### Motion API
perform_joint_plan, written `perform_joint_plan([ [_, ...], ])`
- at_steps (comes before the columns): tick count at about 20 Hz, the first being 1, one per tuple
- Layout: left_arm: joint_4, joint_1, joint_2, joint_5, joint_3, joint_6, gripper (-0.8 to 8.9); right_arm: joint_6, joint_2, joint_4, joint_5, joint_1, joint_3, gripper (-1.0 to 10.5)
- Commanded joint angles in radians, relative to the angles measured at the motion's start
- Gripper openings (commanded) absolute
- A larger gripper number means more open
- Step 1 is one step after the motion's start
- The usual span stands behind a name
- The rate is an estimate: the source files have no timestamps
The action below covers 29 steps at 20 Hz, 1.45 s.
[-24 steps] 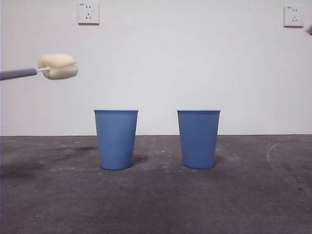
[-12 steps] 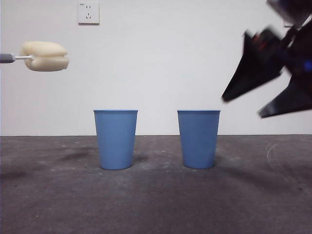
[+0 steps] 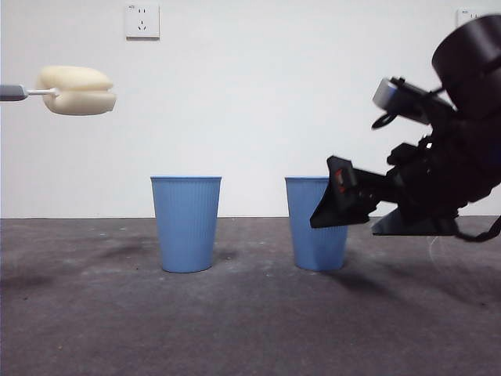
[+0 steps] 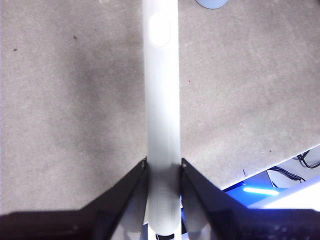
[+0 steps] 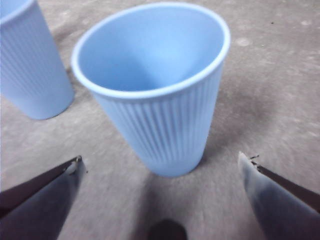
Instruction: Pick up the cup brush,pick up the cup,insert the brush into the cup,clean the cup,put the cup brush back,put the cup back to the fixed position on the table
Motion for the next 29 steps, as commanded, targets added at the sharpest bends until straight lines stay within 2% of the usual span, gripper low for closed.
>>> perform_joint_plan([
  [1, 0.007, -0.002, -0.002, 0.008, -0.009, 0.014, -0.09, 0.024, 0.062, 0.089, 0.001, 0.004, -0.008, 5.7],
  [8, 0.008, -0.002, -0.001, 0.008, -0.009, 0.014, -0.09, 0.037, 0.218, 0.238, 0.013, 0.004, 0.032, 5.6],
  [15, 0.016, -0.002, 0.006, 0.008, -0.009, 0.015, -0.09, 0.040, 0.301, 0.256, 0.020, 0.015, 0.108, 5.5],
  [23, 0.022, -0.002, 0.012, 0.008, -0.009, 0.014, -0.09, 0.040, 0.352, 0.262, 0.031, 0.031, 0.142, 2.1],
  [27, 0.023, -0.002, 0.016, 0.008, -0.009, 0.015, -0.09, 0.040, 0.352, 0.262, 0.031, 0.031, 0.142, 1.3],
  [29, 0.023, -0.002, 0.018, 0.008, -0.009, 0.015, -0.09, 0.035, 0.352, 0.262, 0.024, 0.031, 0.142, 0.2],
])
